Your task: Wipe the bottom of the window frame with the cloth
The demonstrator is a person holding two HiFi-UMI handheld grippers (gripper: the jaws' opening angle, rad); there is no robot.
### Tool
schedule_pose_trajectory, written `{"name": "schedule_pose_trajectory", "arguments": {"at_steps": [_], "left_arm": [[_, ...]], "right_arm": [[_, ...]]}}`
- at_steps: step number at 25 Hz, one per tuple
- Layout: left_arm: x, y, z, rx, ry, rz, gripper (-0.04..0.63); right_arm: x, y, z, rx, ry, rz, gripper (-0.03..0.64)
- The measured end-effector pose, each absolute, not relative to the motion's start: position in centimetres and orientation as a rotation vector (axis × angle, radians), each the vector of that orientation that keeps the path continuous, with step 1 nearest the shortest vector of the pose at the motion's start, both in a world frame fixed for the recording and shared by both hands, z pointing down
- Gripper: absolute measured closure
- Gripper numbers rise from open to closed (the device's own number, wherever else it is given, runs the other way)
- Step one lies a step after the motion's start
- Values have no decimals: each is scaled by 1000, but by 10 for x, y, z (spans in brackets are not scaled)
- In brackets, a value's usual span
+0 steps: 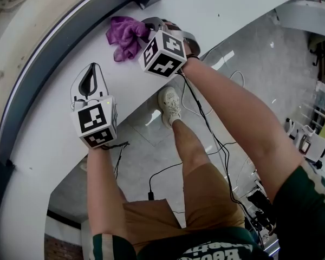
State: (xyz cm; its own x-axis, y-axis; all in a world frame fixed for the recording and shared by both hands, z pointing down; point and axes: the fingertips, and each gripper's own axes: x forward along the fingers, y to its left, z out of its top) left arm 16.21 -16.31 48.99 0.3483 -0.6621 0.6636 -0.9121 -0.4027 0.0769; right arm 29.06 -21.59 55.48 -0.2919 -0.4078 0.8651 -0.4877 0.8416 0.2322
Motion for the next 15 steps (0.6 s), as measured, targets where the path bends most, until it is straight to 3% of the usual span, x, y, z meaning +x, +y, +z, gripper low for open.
{"name": "schedule_pose_trajectory", "arguments": {"at_steps": [6,15], "left_arm": [[204,-175,485,2200,-1334,779,589],[209,-170,486,2236,-1316,776,589]], "right_arm": [[329,-232,547,690,-1922,99,526],[340,-234,553,772,-1891,136,526]]}}
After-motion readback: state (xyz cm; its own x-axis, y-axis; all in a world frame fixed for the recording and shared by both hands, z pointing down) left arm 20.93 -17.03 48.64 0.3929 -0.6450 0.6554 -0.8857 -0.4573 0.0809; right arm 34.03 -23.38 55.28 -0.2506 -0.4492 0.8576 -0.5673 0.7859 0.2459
